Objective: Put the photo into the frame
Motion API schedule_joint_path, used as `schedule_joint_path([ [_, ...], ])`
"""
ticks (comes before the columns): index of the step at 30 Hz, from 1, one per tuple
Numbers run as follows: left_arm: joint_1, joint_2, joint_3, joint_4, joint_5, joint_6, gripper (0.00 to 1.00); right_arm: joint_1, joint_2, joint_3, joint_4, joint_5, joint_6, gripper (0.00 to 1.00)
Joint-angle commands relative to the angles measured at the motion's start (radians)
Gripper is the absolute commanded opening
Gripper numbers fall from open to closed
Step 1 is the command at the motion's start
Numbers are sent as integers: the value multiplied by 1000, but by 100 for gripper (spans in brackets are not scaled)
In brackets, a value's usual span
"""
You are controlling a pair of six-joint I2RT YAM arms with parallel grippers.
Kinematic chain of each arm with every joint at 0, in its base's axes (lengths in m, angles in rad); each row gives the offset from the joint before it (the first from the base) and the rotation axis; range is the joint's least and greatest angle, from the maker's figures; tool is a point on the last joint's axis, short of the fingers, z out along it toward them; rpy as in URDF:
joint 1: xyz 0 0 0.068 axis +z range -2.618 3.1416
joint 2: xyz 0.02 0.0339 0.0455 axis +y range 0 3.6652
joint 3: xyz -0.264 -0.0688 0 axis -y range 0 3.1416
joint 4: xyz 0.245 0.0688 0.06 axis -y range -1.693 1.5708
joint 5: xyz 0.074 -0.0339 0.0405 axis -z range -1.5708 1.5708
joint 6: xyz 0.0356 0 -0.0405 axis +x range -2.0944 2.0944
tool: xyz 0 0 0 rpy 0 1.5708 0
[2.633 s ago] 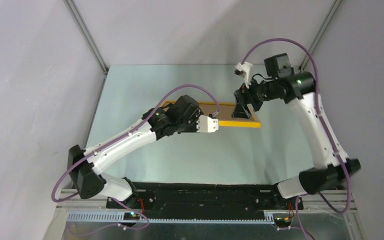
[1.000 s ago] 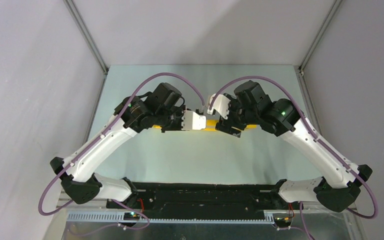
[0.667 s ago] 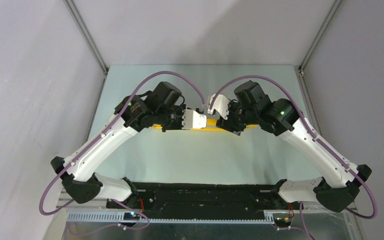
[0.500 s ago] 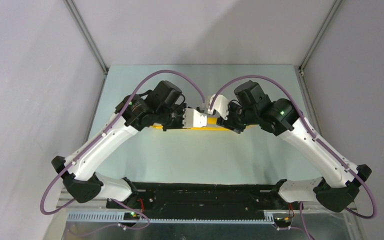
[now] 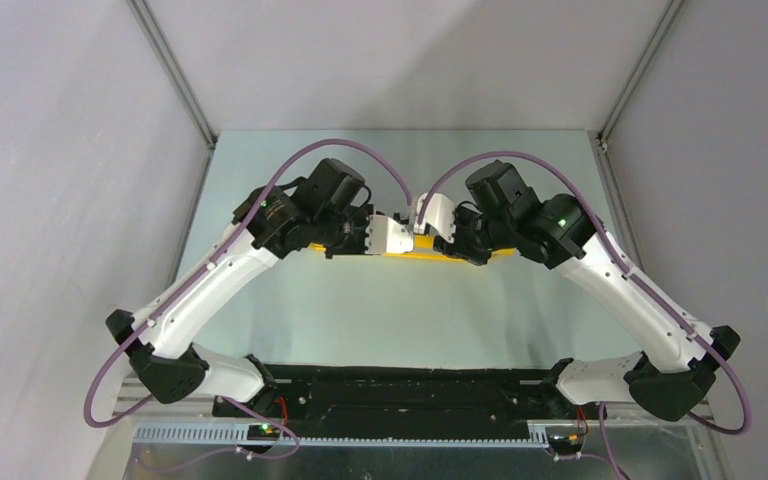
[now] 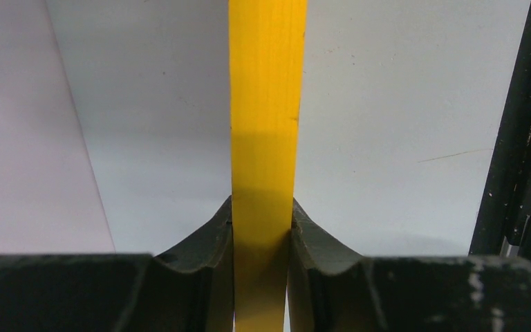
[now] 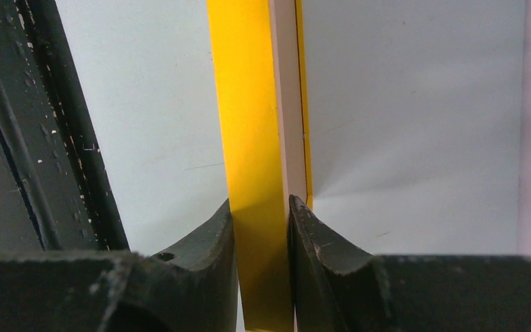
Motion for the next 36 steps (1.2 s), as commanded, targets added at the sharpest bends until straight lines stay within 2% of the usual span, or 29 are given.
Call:
schedule_joint_path([
  [1,4,-3,66,60,3,-15,11,3,18,66,-12,12,61,0],
  [11,7,10,82,61,-30,-9,51,9,72,171,-101,-19,96,0],
  [13,10,11,86,61,-43,-13,62,8,77,183,-111,-28,105,0],
  [15,18,12,95,63,-47,-21,84,8,84,194,-119,-34,111,0],
  [17,30,12,110,63,-47,-33,97,6,87,200,-121,-38,119,0],
  [28,150,-62,153,63,-19,-70,100,-51,160,325,-163,-73,189,0],
  [36,283,-145,136,66,85,-133,100,-160,235,445,-180,-164,285,0],
])
